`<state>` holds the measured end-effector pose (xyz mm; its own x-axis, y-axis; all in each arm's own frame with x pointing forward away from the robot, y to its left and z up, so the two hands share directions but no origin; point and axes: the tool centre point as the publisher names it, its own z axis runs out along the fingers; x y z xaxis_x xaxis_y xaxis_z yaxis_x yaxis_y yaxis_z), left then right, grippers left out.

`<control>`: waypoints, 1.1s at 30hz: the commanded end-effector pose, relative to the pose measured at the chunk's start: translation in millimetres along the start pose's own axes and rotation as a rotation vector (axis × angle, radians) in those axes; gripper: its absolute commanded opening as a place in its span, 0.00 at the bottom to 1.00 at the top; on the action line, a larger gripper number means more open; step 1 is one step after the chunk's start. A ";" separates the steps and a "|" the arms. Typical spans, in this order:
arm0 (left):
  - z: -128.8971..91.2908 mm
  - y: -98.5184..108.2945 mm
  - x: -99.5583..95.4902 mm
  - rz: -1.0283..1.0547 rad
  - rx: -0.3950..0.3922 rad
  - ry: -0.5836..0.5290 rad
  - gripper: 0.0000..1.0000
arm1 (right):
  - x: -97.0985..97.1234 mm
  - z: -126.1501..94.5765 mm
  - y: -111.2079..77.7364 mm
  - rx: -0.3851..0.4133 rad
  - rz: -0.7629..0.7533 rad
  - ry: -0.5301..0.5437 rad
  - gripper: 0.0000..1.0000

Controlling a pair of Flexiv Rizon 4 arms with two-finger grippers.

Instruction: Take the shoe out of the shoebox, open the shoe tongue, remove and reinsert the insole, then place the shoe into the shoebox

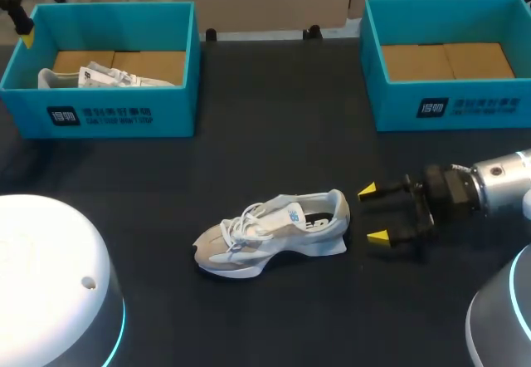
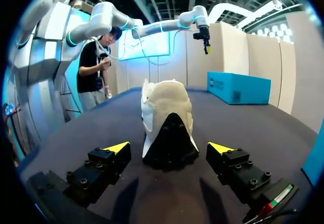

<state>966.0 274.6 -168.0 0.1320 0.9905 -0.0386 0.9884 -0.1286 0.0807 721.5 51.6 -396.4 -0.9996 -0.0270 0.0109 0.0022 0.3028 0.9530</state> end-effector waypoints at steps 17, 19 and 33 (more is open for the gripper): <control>-0.1 -0.2 0.1 0.001 0.000 0.002 1.00 | -7.7 30.9 5.9 -0.002 -0.043 0.052 1.00; -0.1 -0.2 0.1 0.001 0.000 0.002 1.00 | -6.2 33.3 6.3 -0.006 -0.043 0.058 1.00; -0.1 -0.2 0.1 0.001 0.000 0.002 1.00 | -4.6 50.3 7.0 -0.012 -0.053 0.077 1.00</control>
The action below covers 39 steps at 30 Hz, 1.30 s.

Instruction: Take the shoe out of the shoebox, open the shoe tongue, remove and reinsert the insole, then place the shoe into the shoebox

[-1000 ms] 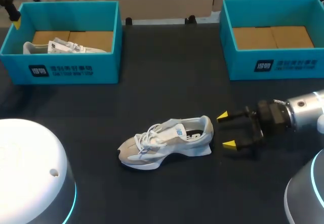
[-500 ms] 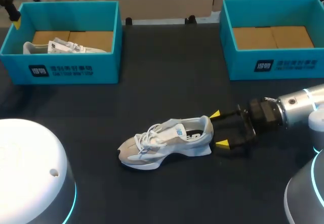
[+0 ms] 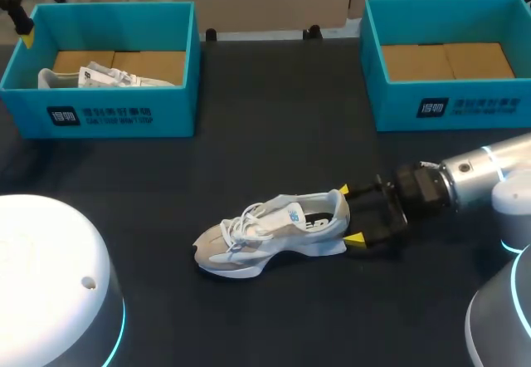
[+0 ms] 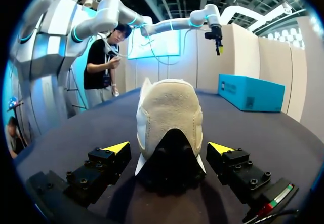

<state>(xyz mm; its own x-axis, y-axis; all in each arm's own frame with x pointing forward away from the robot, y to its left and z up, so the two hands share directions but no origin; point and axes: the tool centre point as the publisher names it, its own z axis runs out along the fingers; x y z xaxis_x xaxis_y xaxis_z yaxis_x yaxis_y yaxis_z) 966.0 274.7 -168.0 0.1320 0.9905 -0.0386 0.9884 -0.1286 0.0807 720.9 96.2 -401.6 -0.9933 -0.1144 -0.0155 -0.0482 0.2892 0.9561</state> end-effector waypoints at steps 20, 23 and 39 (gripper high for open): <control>-0.1 -0.2 0.0 0.001 0.000 0.002 1.00 | -2.5 22.9 0.5 -0.003 -0.011 0.031 1.00; -0.1 -0.2 0.0 0.001 0.000 0.002 1.00 | -1.7 24.9 1.7 -0.005 -0.013 0.032 1.00; -0.1 -0.2 0.0 0.001 0.000 0.002 1.00 | -1.0 37.5 3.4 0.005 -0.019 0.048 1.00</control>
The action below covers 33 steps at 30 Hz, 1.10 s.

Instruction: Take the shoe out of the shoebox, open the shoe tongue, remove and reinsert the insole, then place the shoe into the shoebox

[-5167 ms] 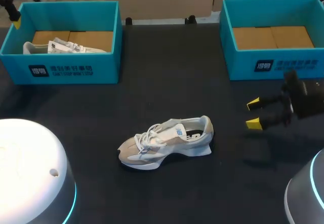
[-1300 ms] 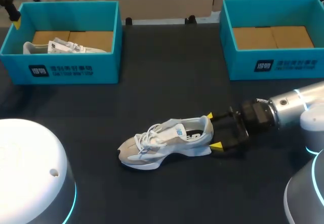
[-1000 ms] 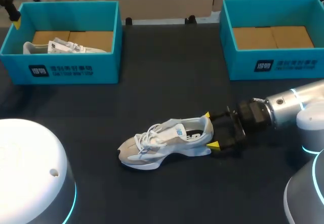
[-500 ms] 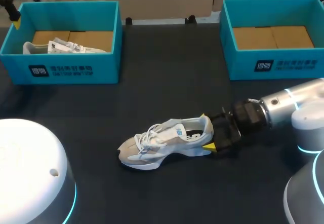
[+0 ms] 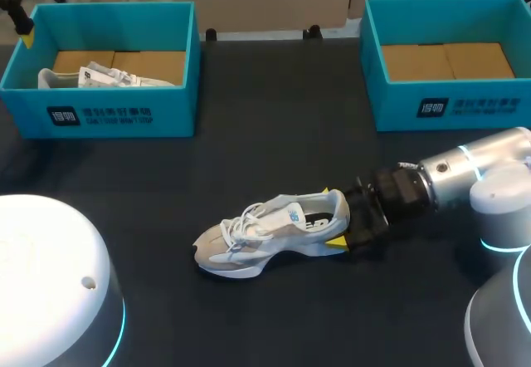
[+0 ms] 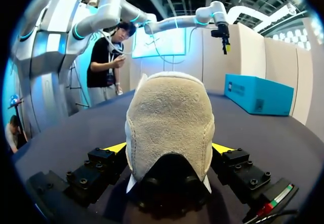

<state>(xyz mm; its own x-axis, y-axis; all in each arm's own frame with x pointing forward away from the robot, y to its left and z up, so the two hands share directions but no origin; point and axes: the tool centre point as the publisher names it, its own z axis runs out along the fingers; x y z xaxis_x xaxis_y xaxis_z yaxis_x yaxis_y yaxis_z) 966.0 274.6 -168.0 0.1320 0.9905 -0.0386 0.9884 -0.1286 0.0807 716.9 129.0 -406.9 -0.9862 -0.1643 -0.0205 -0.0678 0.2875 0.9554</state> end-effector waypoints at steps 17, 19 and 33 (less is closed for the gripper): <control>-0.1 -0.2 0.0 0.001 0.000 0.002 1.00 | -2.3 5.1 -4.3 0.013 0.012 -0.005 0.00; -0.1 -0.2 0.0 0.001 0.000 0.002 1.00 | -2.1 5.5 -4.6 0.015 0.012 -0.006 0.00; -0.1 -0.2 0.0 0.001 0.000 0.002 1.00 | 13.3 -1.9 -0.3 0.043 0.033 -0.137 0.00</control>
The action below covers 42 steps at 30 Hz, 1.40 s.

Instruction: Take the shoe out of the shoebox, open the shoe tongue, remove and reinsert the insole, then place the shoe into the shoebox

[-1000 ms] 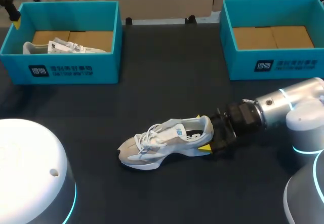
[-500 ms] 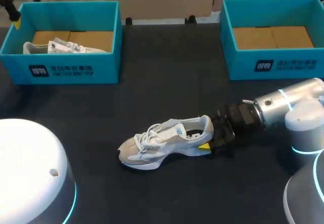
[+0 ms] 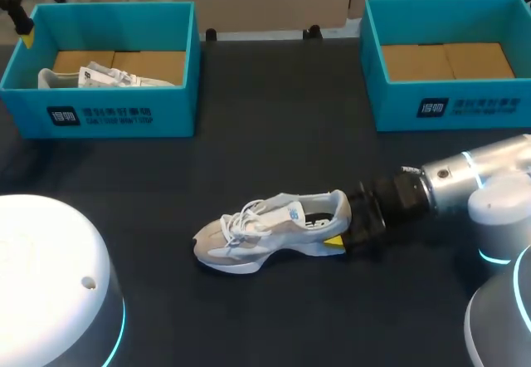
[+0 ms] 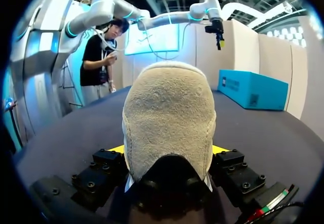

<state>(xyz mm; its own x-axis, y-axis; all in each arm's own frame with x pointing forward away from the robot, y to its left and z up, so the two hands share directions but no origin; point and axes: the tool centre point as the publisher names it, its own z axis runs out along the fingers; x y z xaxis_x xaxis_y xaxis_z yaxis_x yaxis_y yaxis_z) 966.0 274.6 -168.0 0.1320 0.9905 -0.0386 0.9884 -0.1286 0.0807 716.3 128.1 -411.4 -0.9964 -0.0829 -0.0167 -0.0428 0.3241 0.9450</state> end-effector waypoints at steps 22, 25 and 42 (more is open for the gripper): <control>-0.1 -0.2 0.1 0.001 0.000 0.002 1.00 | 17.9 -2.0 -4.0 -0.004 0.041 -0.119 0.00; -0.1 -0.2 0.1 0.001 0.000 0.002 1.00 | 17.4 -1.6 -4.6 -0.009 0.044 -0.102 0.00; -0.1 -0.2 0.1 0.001 0.000 0.002 1.00 | 17.4 -1.6 -4.6 -0.009 0.044 -0.102 0.00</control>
<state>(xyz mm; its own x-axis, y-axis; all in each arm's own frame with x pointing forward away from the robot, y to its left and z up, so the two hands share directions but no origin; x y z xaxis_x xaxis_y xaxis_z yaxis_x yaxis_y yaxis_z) 966.0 274.6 -168.0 0.1320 0.9905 -0.0386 0.9884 -0.1286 0.0807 699.1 122.1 -413.2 -0.9996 0.0264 -0.0072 0.0015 0.3142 0.9494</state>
